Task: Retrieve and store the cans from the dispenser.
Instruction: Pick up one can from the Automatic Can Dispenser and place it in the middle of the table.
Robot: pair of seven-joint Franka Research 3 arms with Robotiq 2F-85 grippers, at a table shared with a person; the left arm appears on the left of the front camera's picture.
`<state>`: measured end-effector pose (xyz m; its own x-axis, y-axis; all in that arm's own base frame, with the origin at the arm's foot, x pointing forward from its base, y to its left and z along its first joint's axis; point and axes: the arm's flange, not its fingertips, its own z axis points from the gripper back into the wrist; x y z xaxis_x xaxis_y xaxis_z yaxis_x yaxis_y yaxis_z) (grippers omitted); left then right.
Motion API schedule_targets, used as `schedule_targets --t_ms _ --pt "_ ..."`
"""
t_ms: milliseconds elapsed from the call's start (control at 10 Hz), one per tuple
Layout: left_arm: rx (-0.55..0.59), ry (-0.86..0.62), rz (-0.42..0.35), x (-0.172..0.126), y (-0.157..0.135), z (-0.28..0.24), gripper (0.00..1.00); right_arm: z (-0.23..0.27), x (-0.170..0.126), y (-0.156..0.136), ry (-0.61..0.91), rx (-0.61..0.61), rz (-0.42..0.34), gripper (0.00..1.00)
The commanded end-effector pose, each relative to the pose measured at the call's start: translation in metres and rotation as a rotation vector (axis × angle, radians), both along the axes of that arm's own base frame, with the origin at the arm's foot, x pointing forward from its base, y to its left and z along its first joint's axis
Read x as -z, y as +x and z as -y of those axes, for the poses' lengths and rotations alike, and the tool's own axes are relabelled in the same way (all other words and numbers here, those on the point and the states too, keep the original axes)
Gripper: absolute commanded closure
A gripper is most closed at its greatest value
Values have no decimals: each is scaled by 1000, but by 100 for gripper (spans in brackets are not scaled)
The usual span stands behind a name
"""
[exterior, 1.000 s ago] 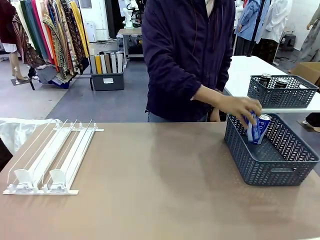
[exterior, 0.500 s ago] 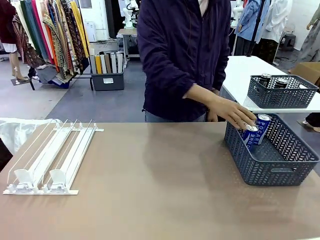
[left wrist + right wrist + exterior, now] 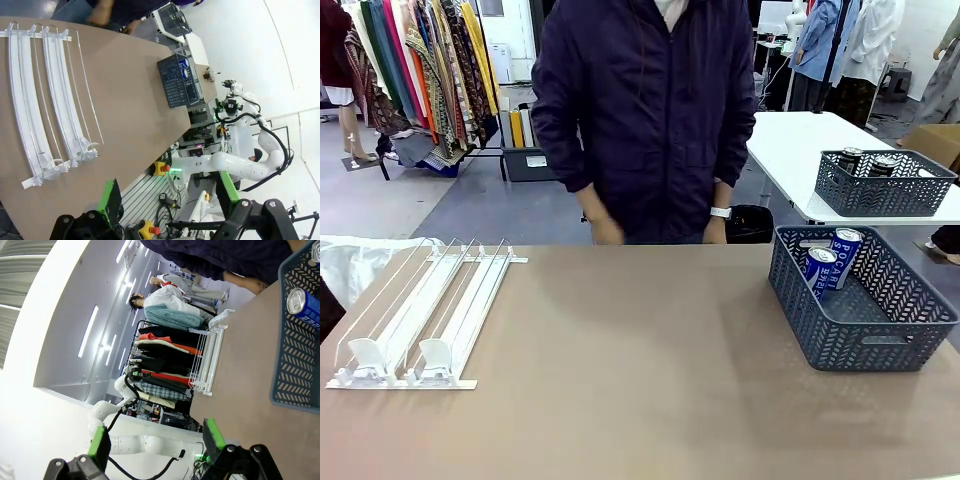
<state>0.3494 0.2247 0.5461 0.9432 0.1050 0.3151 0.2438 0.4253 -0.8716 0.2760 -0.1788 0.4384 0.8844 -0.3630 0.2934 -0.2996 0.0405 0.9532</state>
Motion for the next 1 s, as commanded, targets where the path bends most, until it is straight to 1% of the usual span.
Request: schedule_targets --t_ms 0,900 --pt "-1 2 -8 0 -3 2 0 0 -2 -1 1 -9 10 0" --pt "-1 2 -8 0 -3 2 0 0 -2 -1 1 -9 10 0"
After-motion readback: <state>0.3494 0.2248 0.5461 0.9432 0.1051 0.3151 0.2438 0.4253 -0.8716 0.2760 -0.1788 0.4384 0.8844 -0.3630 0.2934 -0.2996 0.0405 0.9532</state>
